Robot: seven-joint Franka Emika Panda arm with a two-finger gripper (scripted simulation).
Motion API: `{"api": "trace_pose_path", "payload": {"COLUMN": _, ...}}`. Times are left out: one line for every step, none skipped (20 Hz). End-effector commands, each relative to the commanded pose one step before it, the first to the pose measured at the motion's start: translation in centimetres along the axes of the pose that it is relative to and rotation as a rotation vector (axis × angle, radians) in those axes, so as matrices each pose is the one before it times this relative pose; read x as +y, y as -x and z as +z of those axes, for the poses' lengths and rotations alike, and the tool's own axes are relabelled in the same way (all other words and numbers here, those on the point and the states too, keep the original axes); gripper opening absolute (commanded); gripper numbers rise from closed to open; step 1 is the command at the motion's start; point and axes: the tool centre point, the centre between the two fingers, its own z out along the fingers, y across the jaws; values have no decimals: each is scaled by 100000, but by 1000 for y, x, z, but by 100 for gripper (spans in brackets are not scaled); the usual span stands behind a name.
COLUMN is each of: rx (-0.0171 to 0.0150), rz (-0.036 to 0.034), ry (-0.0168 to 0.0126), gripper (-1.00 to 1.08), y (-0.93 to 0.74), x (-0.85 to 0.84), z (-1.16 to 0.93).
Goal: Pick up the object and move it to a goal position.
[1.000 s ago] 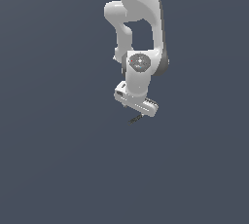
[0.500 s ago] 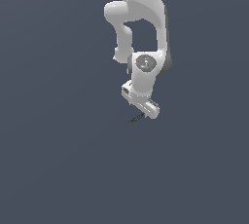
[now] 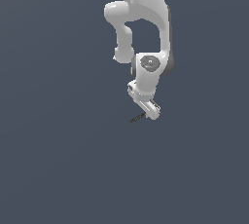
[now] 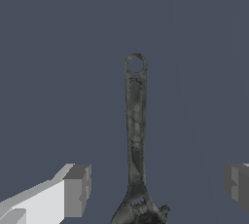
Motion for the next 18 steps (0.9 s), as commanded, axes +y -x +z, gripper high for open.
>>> {"api": "trace_pose_path", "payload": {"rx": 180, "rz": 3869, "ry": -263, "gripper": 100, "y": 347, "x": 18, "z": 188}}
{"api": "trace_pose_path", "payload": {"rx": 51, "rz": 1176, "ry": -75, "gripper": 100, "y": 114, "x": 10, "z": 61}}
{"api": "trace_pose_path", "payload": {"rx": 45, "rz": 1053, "ry": -68, "gripper": 100, "y": 102, "x": 11, "z": 54}}
{"api": "trace_pose_path", "payload": {"rx": 40, "rz": 929, "ry": -60, "gripper": 100, "y": 90, "x": 11, "z": 47}}
{"api": "trace_pose_path", "payload": {"rx": 35, "rz": 806, "ry": -52, "gripper": 100, "y": 77, "x": 11, "z": 41}}
{"api": "trace_pose_path", "payload": {"rx": 29, "rz": 682, "ry": -45, "gripper": 100, "y": 65, "x": 10, "z": 34}}
{"api": "trace_pose_path", "payload": {"rx": 24, "rz": 559, "ry": -37, "gripper": 100, "y": 52, "x": 9, "z": 28}}
{"api": "trace_pose_path", "payload": {"rx": 19, "rz": 430, "ry": -28, "gripper": 100, "y": 43, "x": 6, "z": 22}}
{"api": "trace_pose_path", "payload": {"rx": 13, "rz": 308, "ry": -20, "gripper": 100, "y": 30, "x": 5, "z": 16}}
{"api": "trace_pose_path", "payload": {"rx": 8, "rz": 195, "ry": -13, "gripper": 100, "y": 13, "x": 5, "z": 9}}
{"api": "trace_pose_path", "payload": {"rx": 3, "rz": 69, "ry": -5, "gripper": 100, "y": 2, "x": 2, "z": 3}}
{"api": "trace_pose_path", "payload": {"rx": -27, "rz": -445, "ry": 43, "gripper": 100, "y": -10, "x": -9, "z": -12}}
{"api": "trace_pose_path", "payload": {"rx": 0, "rz": 0, "ry": 0, "gripper": 100, "y": 2, "x": 0, "z": 30}}
{"api": "trace_pose_path", "payload": {"rx": 0, "rz": 0, "ry": 0, "gripper": 100, "y": 6, "x": 1, "z": 89}}
{"api": "trace_pose_path", "payload": {"rx": 0, "rz": 0, "ry": 0, "gripper": 100, "y": 10, "x": 2, "z": 147}}
{"api": "trace_pose_path", "payload": {"rx": 0, "rz": 0, "ry": 0, "gripper": 100, "y": 14, "x": 4, "z": 206}}
{"api": "trace_pose_path", "payload": {"rx": -2, "rz": 69, "ry": -4, "gripper": 100, "y": -19, "x": 17, "z": 262}}
{"api": "trace_pose_path", "payload": {"rx": 0, "rz": 0, "ry": 0, "gripper": 100, "y": 22, "x": 6, "z": 321}}
